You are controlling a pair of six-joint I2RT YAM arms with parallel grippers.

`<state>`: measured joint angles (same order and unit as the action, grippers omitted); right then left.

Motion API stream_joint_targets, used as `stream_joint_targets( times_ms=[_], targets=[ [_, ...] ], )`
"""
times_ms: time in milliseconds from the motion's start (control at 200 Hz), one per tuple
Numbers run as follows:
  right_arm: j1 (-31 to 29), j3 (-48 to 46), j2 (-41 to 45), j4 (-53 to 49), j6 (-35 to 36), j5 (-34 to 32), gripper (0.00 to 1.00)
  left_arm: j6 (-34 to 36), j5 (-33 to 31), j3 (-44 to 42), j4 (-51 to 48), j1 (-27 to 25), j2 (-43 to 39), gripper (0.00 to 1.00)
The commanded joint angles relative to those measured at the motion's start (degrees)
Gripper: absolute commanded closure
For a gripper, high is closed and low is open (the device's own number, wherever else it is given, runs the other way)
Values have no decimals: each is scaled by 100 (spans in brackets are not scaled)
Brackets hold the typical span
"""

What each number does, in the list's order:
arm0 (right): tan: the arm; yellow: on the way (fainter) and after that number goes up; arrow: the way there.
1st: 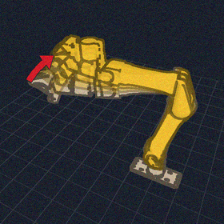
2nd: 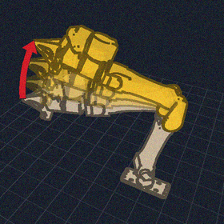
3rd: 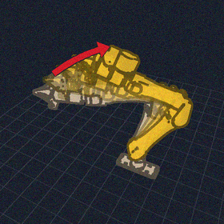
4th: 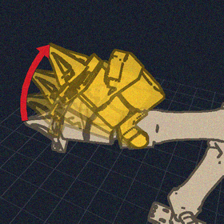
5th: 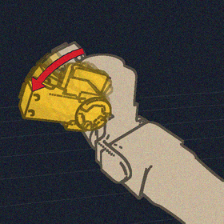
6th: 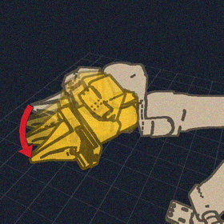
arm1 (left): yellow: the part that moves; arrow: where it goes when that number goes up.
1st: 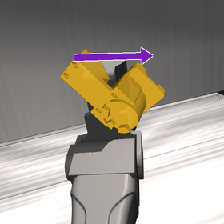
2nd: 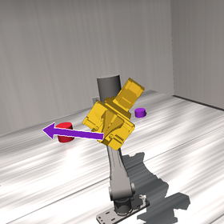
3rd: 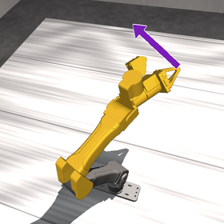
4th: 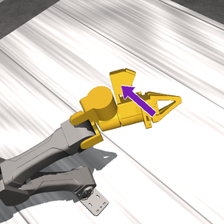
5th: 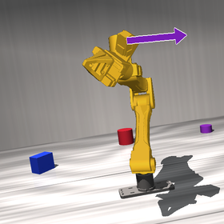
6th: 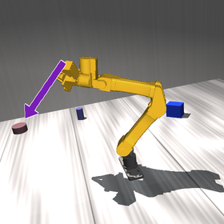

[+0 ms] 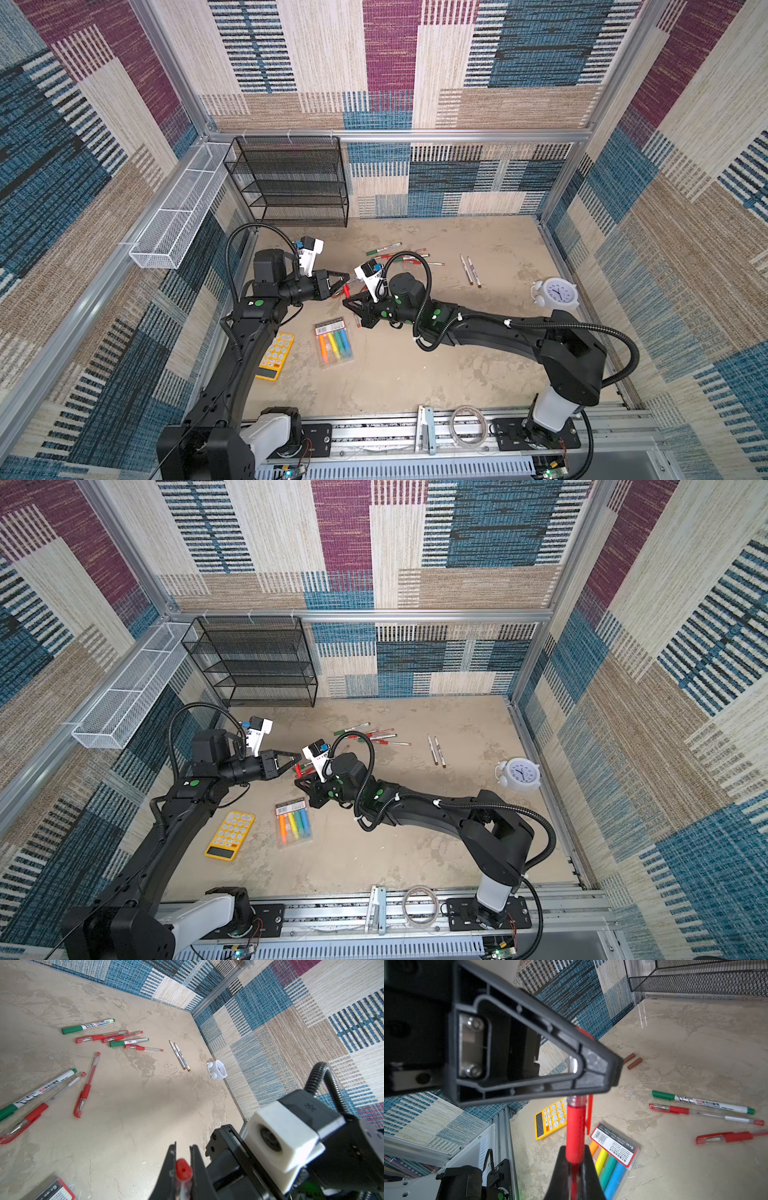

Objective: Open the pen caps
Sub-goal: 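Pull the grippers apart to remove the red cap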

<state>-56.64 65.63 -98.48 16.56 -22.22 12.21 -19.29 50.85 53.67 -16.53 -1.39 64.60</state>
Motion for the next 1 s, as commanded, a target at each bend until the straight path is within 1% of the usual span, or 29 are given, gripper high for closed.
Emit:
stream_joint_targets(
  times_ms=[0, 85, 225, 341, 441, 516, 586, 646, 726, 836, 851, 882, 947, 997],
  targets=[
    [-8, -155, 76, -77, -39, 38, 100, 193, -93, 53, 41, 45, -48, 100],
    [-7, -466, 181, 142, -115, 36, 100, 207, -94, 56, 61, 77, -92, 100],
    [-13, -673, 212, 11, -167, 80, 100, 173, -114, 105, 16, 218, -97, 100],
    [-16, -1155, 397, 307, -286, 18, 100, 228, -206, 132, -27, 304, -145, 100],
    [-14, -1197, 443, 130, -235, -20, 100, 205, -207, 153, -40, 435, -119, 100],
    [-9, -1389, 591, 264, -257, -83, 100, 179, -256, 196, -102, 533, -112, 100],
    [-13, -1523, 677, 307, -201, -187, 100, 256, -316, 158, -70, 573, -147, 100],
    [0, -1483, 720, 130, -116, -308, 100, 412, -377, 182, -158, 611, -133, 100],
    [-2, -1473, 888, -55, -49, -484, 100, 812, -770, 347, -578, 657, -85, 100],
    [92, -1665, 1165, -109, -5, -716, 100, 1584, -1699, 452, -1023, 666, -62, 100],
    [132, -1674, 1193, -137, -4, -724, 100, 1665, -1962, 440, -1055, 662, -56, 100],
    [203, -1678, 1250, -232, -11, -727, 100, 1842, -2217, 449, -1119, 666, -26, 100],
    [338, -1690, 1429, -434, -58, -771, 100, 2209, -2549, 534, -1309, 666, 103, 100],
    [411, -1806, 1608, -443, -63, -806, 100, 2478, -2677, 594, -1427, 660, 210, 100]
  ],
)
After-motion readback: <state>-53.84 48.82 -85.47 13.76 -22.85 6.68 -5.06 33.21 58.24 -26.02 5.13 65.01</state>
